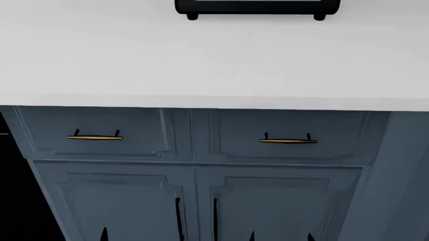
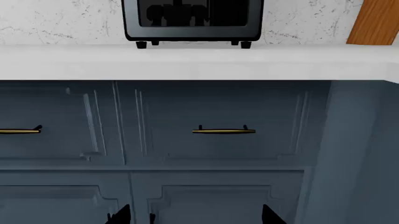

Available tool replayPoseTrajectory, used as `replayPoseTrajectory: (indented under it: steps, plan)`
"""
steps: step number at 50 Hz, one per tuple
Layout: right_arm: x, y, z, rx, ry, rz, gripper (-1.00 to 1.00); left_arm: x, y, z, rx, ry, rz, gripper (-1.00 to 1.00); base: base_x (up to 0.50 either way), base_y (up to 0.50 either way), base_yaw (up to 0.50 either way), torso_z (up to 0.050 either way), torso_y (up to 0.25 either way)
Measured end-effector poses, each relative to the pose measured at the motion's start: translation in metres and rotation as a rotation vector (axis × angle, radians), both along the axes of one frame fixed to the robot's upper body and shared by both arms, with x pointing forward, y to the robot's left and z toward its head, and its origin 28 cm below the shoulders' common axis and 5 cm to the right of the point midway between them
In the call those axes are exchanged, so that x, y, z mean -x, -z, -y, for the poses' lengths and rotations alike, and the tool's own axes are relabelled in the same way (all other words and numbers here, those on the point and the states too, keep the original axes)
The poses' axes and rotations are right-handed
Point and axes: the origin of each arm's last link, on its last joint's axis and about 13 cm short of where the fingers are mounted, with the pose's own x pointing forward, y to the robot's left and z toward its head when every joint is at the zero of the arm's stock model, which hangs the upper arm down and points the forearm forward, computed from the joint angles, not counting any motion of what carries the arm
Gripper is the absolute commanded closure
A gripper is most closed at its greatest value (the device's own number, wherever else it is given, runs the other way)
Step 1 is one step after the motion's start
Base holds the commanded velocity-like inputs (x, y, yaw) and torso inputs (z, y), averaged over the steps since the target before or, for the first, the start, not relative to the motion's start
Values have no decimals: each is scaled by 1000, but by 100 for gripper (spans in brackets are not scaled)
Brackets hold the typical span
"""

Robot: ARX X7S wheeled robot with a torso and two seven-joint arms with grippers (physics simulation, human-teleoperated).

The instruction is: Decrease the toaster oven temperature.

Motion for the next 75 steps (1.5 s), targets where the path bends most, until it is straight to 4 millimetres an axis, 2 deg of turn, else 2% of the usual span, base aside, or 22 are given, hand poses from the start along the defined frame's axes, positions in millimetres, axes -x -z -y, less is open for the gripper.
replayPoseTrajectory:
  steps: [29,43,49,59,63,68,75]
  plan:
    - [0,0,-1,-2,-2,3,-100,0,-1,-1,-6,-1,13,-100,0,0,0,0,0]
    - [-1,-22,-2,18,-9,88,-100,0,-31,0,-5,8,141,-100,0,0,0,0,0]
    - [-2,-48,-3,47,-34,146,-100,-2,-54,0,-15,15,151,-100,0,0,0,0,0]
    - [-8,-107,-3,94,-84,194,-100,-1,-108,-4,-3,82,128,-100,0,0,0,0,0]
    - [-13,-135,0,116,-91,206,-100,9,-128,-2,13,177,120,-100,0,0,0,0,0]
    - [-24,-174,6,117,-82,225,-100,24,-143,2,39,307,112,-100,0,0,0,0,0]
    - [-39,-227,14,117,-64,242,-100,45,-150,10,23,482,91,-100,0,0,0,0,0]
